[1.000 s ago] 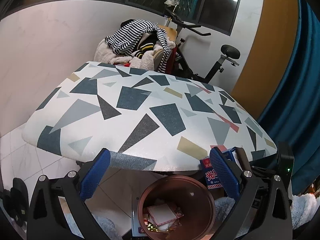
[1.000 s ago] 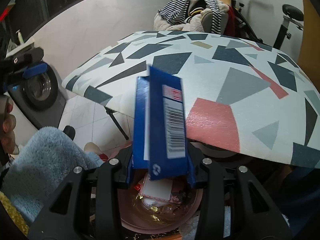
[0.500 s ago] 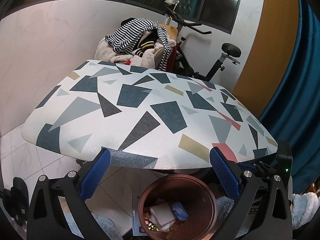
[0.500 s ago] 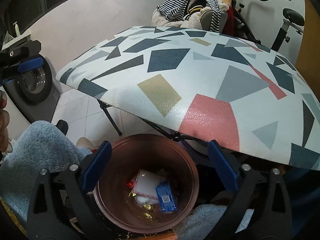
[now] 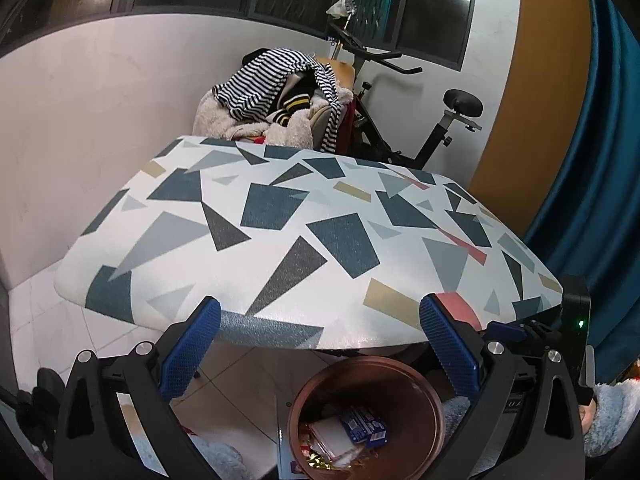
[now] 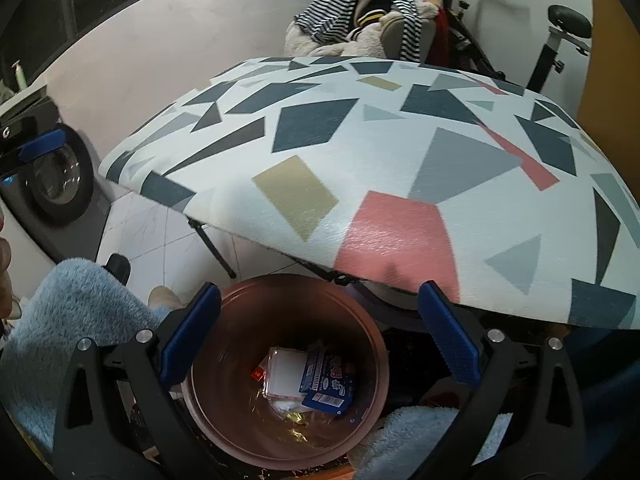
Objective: Collect trash
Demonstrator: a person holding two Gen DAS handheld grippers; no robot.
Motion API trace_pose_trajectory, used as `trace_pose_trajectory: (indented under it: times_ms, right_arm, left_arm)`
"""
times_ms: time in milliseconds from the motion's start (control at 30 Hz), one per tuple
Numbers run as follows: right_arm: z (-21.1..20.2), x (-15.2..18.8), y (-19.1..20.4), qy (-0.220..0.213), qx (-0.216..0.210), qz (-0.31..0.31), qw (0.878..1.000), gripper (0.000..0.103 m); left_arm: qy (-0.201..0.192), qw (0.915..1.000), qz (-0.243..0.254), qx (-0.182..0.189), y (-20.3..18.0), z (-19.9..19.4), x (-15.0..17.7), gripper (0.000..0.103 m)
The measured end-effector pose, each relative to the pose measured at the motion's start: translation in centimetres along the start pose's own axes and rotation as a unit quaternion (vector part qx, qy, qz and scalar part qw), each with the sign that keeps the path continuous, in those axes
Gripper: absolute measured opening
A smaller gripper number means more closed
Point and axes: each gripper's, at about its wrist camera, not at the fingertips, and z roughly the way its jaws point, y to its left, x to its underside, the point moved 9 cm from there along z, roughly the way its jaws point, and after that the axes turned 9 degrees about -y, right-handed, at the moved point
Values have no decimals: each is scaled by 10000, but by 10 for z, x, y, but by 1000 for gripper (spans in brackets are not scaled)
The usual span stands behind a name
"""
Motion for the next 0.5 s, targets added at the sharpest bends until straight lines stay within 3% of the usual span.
trace_pose_trajectory:
  times_ms: [500]
  right_arm:
    - [-16, -43, -22, -424, 219, 73, 9988, 97]
  left_arm:
    - [-183, 9990, 345, -236, -6, -3, -19, 97]
